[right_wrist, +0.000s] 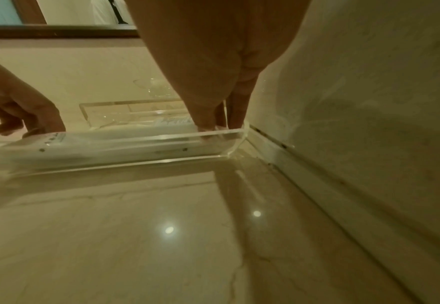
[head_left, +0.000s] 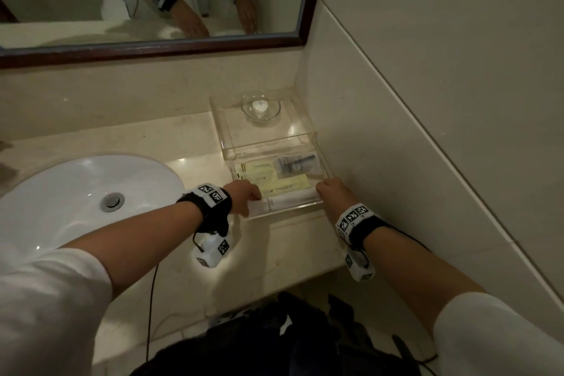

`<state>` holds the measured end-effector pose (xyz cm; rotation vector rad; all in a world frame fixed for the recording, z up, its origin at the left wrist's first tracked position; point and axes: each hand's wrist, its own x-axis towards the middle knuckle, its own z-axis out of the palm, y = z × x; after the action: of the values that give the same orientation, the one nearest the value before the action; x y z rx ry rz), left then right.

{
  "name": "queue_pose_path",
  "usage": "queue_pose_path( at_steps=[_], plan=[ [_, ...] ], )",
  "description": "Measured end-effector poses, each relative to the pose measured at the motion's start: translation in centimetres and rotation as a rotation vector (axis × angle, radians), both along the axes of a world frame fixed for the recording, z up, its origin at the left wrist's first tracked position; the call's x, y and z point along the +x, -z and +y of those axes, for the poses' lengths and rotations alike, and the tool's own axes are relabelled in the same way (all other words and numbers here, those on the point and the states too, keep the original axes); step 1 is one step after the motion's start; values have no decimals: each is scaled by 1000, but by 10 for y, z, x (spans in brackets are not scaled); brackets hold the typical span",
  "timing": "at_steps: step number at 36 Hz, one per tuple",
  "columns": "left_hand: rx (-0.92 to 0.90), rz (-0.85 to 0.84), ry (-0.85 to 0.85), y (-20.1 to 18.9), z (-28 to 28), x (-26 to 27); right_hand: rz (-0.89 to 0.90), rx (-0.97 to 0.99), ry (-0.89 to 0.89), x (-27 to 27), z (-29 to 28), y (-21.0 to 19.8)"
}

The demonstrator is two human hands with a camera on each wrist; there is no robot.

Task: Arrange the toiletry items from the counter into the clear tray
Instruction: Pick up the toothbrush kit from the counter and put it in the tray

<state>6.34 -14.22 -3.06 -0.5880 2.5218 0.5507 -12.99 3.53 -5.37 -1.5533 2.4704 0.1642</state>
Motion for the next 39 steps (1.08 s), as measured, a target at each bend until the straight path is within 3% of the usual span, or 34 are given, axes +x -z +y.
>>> queue_pose_path(
  at_steps=[7,17,27,39],
  plan=[
    [-173,-48,27,6,11,-5,-40,-23,-16,-2,1,1],
    [-149,-10,-33,0,11,-5,-114,-25,58,2,1,-6],
    [-137,39,-82,-2,12,-4,-92,-194,107,1,4,-9],
    [138,371,-543,-7,12,0,-295,-419,5,12,-24,-21]
  ],
)
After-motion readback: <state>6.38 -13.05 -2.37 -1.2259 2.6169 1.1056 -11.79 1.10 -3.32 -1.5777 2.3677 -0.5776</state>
